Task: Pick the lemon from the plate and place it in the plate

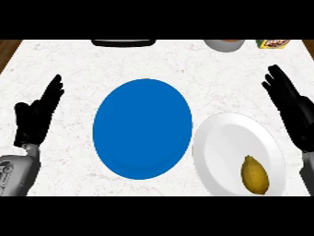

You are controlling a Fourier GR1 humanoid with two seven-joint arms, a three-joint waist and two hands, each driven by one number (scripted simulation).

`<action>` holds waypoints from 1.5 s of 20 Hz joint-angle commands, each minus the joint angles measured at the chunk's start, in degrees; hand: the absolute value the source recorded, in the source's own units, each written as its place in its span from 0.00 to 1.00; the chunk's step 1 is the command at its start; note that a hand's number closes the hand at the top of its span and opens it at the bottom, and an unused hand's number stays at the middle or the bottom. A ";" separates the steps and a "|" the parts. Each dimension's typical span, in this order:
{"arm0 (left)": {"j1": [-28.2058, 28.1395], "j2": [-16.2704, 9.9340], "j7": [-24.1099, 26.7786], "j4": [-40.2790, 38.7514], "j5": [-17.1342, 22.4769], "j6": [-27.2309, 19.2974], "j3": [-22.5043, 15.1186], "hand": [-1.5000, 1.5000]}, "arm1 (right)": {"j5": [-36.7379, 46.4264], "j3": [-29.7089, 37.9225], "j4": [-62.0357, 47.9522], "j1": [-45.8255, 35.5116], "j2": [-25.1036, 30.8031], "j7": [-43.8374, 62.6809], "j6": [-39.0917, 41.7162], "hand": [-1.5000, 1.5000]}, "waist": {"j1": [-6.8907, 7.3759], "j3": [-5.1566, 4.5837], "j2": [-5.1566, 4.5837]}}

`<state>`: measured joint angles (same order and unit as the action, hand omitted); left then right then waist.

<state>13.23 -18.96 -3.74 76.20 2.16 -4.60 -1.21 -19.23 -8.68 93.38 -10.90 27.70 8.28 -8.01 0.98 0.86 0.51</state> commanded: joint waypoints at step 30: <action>2.34 -2.51 -2.75 15.30 4.79 5.68 4.09 0.50 | 52.16 -18.64 17.83 14.78 3.01 14.76 -13.67 0.00 | -1.77 -1.22 -0.17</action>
<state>14.89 -20.41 -5.13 91.01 6.50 0.46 2.21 28.80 -29.74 108.36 4.25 24.41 11.53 -28.35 -0.56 -0.24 0.31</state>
